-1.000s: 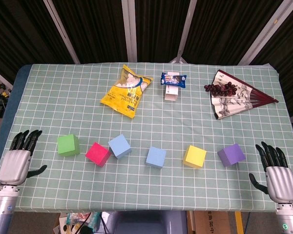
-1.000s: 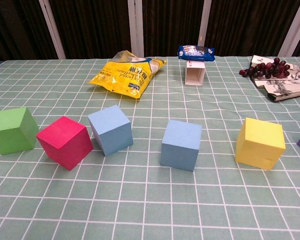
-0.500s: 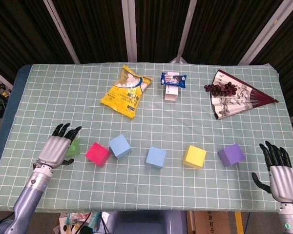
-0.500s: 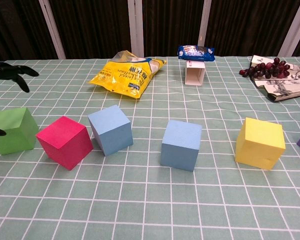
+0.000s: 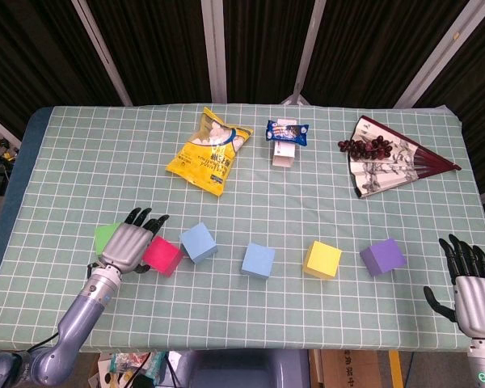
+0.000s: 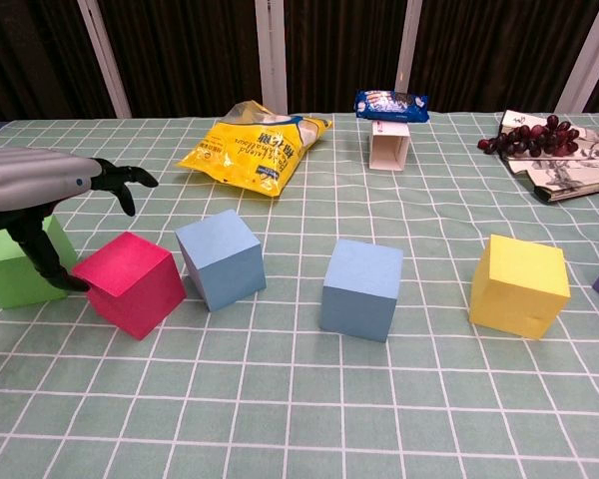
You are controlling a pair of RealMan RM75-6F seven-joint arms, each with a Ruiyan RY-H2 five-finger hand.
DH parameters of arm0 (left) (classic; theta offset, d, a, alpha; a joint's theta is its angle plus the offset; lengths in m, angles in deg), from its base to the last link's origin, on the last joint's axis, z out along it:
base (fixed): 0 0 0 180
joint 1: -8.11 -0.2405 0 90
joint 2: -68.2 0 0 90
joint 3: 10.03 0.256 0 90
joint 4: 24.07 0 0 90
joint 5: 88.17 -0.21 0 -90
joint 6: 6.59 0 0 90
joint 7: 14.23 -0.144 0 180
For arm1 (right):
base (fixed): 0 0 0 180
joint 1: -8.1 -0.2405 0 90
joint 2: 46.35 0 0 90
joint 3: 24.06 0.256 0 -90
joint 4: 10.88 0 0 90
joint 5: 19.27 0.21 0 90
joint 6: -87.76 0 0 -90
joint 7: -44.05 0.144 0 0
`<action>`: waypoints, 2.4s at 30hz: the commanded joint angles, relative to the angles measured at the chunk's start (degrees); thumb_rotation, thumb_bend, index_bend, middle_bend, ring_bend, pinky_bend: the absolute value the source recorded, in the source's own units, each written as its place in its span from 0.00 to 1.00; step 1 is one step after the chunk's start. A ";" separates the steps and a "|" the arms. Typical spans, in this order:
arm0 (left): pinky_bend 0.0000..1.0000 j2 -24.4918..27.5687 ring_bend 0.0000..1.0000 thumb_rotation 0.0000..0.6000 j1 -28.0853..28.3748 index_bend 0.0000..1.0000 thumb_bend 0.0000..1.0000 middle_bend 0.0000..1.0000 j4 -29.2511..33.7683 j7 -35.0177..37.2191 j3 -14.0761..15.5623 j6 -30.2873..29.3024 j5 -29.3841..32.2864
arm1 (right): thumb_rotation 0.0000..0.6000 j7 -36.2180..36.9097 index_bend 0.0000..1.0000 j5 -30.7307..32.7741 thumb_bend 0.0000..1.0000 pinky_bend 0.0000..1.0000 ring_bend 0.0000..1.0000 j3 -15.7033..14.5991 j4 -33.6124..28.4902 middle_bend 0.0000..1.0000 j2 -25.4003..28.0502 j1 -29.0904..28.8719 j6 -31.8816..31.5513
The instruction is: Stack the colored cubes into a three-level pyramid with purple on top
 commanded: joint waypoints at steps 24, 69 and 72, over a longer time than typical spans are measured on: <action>0.08 -5.90 0.07 1.00 5.82 0.00 0.13 0.37 -2.90 -0.93 3.64 -1.61 3.62 | 1.00 -0.21 0.00 -0.07 0.35 0.00 0.00 -0.07 -0.42 0.00 -0.06 0.13 0.07; 0.08 -20.80 0.10 1.00 14.45 0.04 0.20 0.45 -11.66 -5.02 -5.98 -9.66 16.82 | 1.00 1.17 0.00 -0.17 0.35 0.00 0.00 -0.08 -0.59 0.00 0.66 0.74 -0.39; 0.08 -20.76 0.10 1.00 15.16 0.04 0.20 0.45 -11.61 -5.73 -6.12 -9.36 18.34 | 1.00 1.20 0.00 -0.15 0.35 0.00 0.00 -0.06 -0.60 0.00 0.72 0.79 -0.46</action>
